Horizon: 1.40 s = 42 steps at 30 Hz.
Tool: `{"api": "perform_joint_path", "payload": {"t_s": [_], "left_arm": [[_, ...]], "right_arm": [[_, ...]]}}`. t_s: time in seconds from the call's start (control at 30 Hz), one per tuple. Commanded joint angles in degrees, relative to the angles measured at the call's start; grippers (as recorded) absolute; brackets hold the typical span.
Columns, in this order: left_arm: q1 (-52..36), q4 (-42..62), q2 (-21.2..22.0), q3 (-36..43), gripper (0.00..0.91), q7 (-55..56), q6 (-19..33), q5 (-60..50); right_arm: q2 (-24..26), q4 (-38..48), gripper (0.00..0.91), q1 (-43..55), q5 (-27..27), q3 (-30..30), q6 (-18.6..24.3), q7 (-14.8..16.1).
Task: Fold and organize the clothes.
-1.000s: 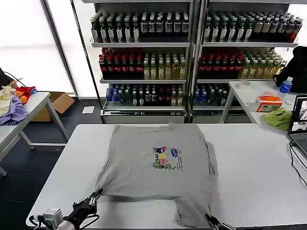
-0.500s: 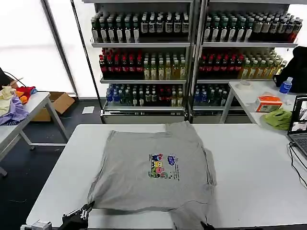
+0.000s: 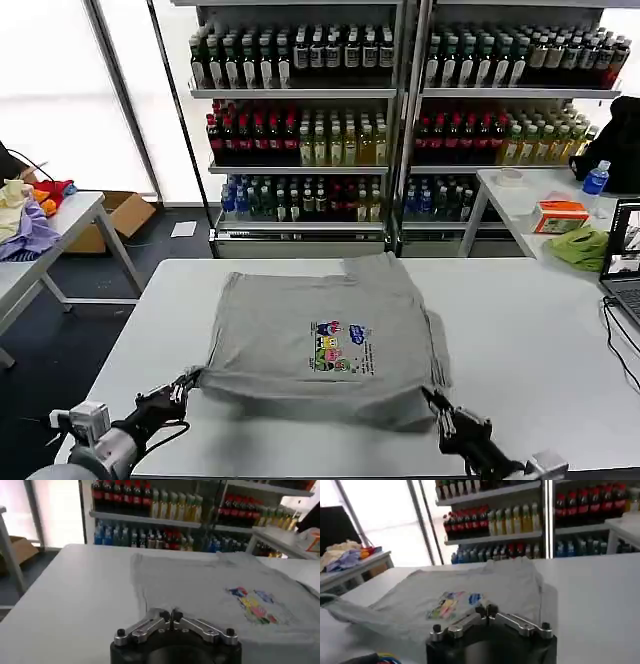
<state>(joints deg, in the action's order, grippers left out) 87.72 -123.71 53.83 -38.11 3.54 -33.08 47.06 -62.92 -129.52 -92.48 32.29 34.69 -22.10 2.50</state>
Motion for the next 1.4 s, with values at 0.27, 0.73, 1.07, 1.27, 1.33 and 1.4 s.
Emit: {"api": "perform_joint_path", "payload": {"t_s": [0.27, 0.73, 1.07, 1.27, 1.33, 1.4], "left_arm": [[-22.2, 15.4, -1.4, 14.9, 0.02, -0.7, -0.1, 2.8], [-22.0, 18.8, 1.8, 11.9, 0.907, -1.6, 0.0, -2.3], [-12.4, 12.6, 1.8, 4.8, 0.907, -0.4, 0.0, -2.4], [-6.9, 12.7, 4.2, 6.3, 0.907, -2.1, 0.5, -6.1], [-7.0, 13.5, 5.3, 6.9, 0.907, -2.3, 0.6, -6.5], [-7.5, 14.3, 6.3, 7.6, 0.907, -2.4, 0.6, -6.9]], "right_arm": [[3.2, 18.7, 0.0, 23.2, -2.8, -7.9, -1.3, -2.4], [-0.2, 23.7, 0.907, 28.8, -6.0, -15.1, -2.8, -2.4], [0.7, 10.6, 0.907, 16.5, -5.6, -7.0, -2.6, -4.5], [-2.1, 8.4, 0.907, 6.8, -12.1, -6.7, -4.4, -11.6], [-2.8, 8.6, 0.907, 4.8, -12.1, -6.7, -4.4, -11.2], [-3.6, 9.1, 0.907, 3.9, -12.0, -6.9, -4.4, -11.2]]}}
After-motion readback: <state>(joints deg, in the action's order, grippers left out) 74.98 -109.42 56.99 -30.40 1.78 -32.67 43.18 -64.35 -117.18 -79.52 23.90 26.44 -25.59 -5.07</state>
